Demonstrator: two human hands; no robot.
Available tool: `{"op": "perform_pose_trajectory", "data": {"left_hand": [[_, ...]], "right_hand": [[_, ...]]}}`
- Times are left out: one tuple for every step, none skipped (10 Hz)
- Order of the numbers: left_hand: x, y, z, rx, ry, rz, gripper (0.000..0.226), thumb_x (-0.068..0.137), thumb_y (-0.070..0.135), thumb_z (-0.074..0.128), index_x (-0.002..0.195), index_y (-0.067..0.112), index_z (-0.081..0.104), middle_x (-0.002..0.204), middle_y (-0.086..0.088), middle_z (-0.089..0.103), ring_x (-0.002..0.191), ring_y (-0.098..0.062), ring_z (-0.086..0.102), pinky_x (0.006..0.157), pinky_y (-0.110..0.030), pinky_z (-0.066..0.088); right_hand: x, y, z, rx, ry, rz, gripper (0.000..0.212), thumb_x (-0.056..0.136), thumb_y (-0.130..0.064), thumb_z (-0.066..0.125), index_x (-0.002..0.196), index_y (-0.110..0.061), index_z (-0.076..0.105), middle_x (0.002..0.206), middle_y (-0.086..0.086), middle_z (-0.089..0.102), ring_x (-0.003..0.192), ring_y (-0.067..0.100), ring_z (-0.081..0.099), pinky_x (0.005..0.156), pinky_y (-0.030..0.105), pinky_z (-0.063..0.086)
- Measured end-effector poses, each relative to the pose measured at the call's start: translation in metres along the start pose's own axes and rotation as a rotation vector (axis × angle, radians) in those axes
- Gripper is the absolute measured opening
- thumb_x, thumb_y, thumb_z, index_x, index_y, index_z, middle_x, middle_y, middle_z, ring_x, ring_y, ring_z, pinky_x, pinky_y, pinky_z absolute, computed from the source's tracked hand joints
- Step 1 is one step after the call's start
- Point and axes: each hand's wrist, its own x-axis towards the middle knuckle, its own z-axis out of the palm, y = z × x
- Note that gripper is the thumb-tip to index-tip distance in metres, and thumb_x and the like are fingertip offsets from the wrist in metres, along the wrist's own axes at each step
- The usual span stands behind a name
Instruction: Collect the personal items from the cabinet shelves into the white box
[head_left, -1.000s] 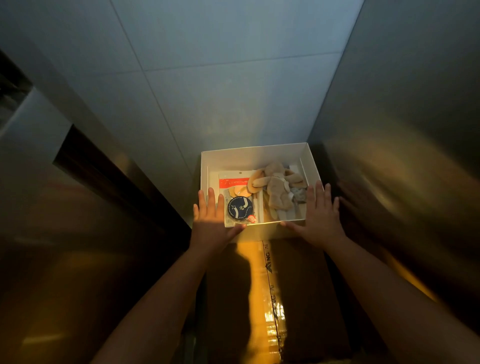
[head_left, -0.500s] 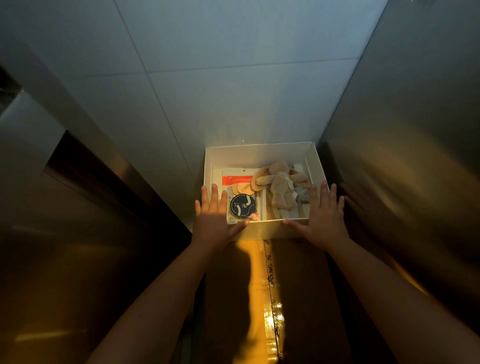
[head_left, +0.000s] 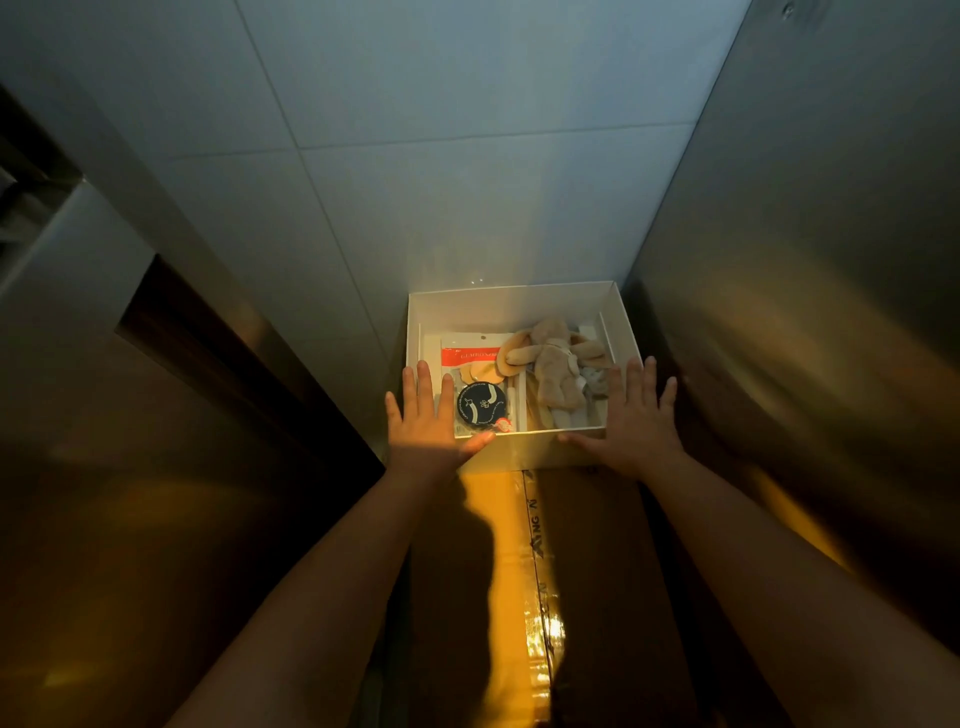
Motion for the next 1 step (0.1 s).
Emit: {"op": "perform_pose_trajectory", "data": {"left_hand": [[-0.0093, 0.0064, -0.0005, 0.005, 0.037, -0.008, 0.091, 0.082, 0.075, 0.018, 0.146, 0.016, -0.009, 0.151, -0.017, -0.020, 0.137, -0.034, -0.022, 0.109, -0.052, -0.009]], "right_hand": [[-0.0083, -0.0076, -0.0015, -0.003, 0.021, -0.029, 0.103, 0.078, -0.078, 0.027, 0.146, -0.008, -0.006, 0.153, 0.019, -0.012, 0.139, 0.035, -0.016, 0.108, 0.057, -0.008]]}}
